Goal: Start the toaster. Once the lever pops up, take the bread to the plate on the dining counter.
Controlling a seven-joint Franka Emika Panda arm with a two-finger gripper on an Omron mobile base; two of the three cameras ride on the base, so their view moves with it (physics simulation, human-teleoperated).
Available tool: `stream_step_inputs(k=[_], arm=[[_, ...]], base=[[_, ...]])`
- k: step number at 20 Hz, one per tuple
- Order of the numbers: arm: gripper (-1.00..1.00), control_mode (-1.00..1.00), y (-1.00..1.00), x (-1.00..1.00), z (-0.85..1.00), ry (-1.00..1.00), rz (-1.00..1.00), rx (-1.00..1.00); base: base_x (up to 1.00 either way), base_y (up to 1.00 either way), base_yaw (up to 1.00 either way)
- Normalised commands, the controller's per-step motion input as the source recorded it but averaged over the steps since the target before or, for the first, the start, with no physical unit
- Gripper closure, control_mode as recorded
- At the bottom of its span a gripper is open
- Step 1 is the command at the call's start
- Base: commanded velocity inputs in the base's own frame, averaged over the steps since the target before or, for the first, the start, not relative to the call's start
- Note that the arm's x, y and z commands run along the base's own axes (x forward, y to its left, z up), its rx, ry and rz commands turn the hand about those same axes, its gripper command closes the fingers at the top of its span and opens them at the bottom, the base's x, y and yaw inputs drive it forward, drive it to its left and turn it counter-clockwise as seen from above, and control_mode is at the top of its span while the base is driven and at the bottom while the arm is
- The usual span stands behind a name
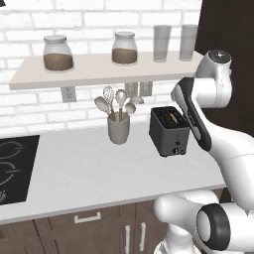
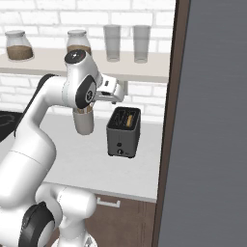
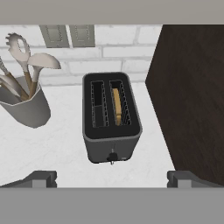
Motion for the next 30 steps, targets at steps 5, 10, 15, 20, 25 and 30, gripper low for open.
stream_step_inputs(k=[5, 10, 15, 20, 25, 30], arm=[[-1.0, -1.0, 0.0, 0.0, 0.0, 0.0, 0.0, 0.0], [-1.0, -1.0, 0.0, 0.0, 0.0, 0.0, 0.0, 0.0], [-1.0, -1.0, 0.0, 0.0, 0.0, 0.0, 0.0, 0.0], [-1.0, -1.0, 0.0, 0.0, 0.0, 0.0, 0.0, 0.0], [-1.0, -1.0, 0.0, 0.0, 0.0, 0.0, 0.0, 0.0], [-1.0, -1.0, 0.0, 0.0, 0.0, 0.0, 0.0, 0.0]], base=[[0.0, 0.0, 0.0], [0.0, 0.0, 0.0], [0.0, 0.0, 0.0], [0.0, 0.0, 0.0], [0.0, 0.0, 0.0], [0.0, 0.0, 0.0]])
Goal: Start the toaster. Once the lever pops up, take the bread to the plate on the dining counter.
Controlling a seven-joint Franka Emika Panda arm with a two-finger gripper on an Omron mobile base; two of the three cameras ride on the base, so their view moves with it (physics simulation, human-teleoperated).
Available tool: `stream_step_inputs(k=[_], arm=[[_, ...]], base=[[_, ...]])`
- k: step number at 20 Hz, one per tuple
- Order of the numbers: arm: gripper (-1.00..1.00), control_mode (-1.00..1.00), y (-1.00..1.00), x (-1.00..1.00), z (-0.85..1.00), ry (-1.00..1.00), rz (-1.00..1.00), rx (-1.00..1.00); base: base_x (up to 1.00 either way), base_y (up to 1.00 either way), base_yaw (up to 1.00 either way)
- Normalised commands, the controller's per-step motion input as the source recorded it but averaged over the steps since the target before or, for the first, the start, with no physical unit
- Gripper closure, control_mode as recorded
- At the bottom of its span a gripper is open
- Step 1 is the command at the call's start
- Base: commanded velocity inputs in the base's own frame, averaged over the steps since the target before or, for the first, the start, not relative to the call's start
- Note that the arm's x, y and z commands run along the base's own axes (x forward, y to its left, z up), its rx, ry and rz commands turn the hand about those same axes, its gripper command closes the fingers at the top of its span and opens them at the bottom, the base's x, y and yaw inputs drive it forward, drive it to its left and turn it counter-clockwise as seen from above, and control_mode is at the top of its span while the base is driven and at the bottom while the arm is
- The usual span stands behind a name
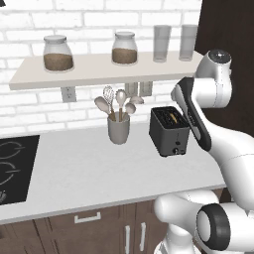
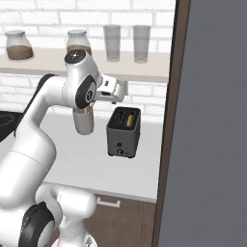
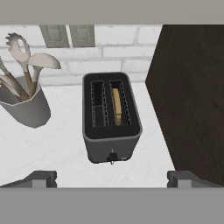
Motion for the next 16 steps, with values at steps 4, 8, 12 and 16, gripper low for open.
stream_step_inputs(k=[4, 8, 12, 16], arm=[[-1.0, -1.0, 0.0, 0.0, 0.0, 0.0, 0.0, 0.0], [-1.0, -1.0, 0.0, 0.0, 0.0, 0.0, 0.0, 0.0], [-1.0, -1.0, 0.0, 0.0, 0.0, 0.0, 0.0, 0.0], [-1.0, -1.0, 0.0, 0.0, 0.0, 0.0, 0.0, 0.0]], base=[[0.0, 0.0, 0.0], [0.0, 0.0, 0.0], [0.0, 0.0, 0.0], [0.0, 0.0, 0.0]])
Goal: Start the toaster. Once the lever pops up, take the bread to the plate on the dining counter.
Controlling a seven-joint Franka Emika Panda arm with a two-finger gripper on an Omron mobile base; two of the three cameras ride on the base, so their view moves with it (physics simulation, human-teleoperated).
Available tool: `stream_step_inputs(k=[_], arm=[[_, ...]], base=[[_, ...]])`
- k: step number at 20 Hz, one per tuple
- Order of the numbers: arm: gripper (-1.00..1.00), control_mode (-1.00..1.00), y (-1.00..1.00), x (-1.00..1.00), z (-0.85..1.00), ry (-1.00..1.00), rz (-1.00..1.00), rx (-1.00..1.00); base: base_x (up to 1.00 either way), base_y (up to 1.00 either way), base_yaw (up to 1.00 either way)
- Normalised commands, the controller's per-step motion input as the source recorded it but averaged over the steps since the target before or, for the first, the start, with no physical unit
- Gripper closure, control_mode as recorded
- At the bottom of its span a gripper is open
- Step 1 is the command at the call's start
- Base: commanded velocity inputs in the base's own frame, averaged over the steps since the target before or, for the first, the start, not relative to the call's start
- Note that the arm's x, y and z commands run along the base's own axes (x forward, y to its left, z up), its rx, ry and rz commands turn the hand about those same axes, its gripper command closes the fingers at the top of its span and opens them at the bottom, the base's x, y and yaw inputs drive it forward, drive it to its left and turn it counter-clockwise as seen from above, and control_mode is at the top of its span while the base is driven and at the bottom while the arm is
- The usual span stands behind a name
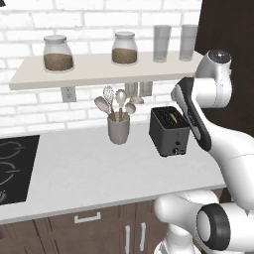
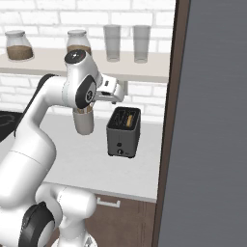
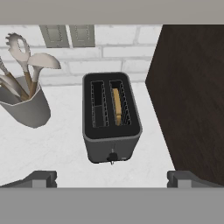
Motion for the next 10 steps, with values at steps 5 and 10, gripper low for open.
stream_step_inputs(k=[5, 10], arm=[[-1.0, -1.0, 0.0, 0.0, 0.0, 0.0, 0.0, 0.0], [-1.0, -1.0, 0.0, 0.0, 0.0, 0.0, 0.0, 0.0]], base=[[0.0, 0.0, 0.0], [0.0, 0.0, 0.0]])
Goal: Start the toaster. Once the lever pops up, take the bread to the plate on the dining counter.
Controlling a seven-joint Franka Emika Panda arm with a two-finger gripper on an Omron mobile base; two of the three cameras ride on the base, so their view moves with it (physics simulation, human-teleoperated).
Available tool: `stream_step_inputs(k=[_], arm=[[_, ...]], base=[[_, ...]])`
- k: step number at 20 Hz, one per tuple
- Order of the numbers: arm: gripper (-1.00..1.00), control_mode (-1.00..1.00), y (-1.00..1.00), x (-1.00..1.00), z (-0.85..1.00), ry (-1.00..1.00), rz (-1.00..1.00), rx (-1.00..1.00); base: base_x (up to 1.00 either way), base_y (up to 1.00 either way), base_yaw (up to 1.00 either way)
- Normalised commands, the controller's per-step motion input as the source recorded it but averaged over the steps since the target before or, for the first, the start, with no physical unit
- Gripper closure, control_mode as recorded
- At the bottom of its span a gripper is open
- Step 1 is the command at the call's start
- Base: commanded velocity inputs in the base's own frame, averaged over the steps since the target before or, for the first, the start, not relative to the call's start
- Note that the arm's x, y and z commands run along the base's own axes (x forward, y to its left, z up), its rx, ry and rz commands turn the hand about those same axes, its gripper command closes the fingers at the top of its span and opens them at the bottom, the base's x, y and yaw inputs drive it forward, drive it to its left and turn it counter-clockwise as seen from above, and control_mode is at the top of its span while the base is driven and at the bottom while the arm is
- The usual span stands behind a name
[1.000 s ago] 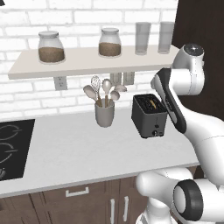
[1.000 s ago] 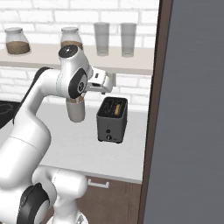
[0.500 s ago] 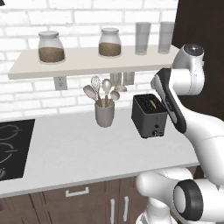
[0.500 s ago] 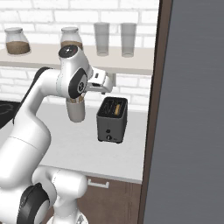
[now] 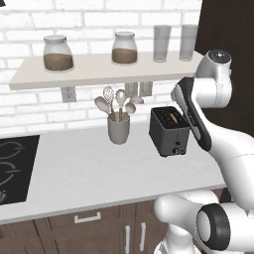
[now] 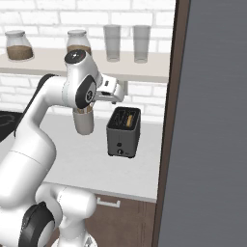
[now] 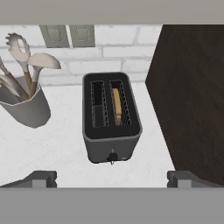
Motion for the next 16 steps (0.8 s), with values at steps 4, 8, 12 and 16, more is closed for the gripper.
stream_step_inputs(k=[4, 8, 12, 16], arm=[[-1.0, -1.0, 0.0, 0.0, 0.0, 0.0, 0.0, 0.0], [-1.0, -1.0, 0.0, 0.0, 0.0, 0.0, 0.0, 0.0], [-1.0, -1.0, 0.0, 0.0, 0.0, 0.0, 0.0, 0.0], [-1.0, -1.0, 0.0, 0.0, 0.0, 0.0, 0.0, 0.0]], base=[[0.0, 0.0, 0.0], [0.0, 0.0, 0.0], [0.0, 0.0, 0.0], [0.0, 0.0, 0.0]])
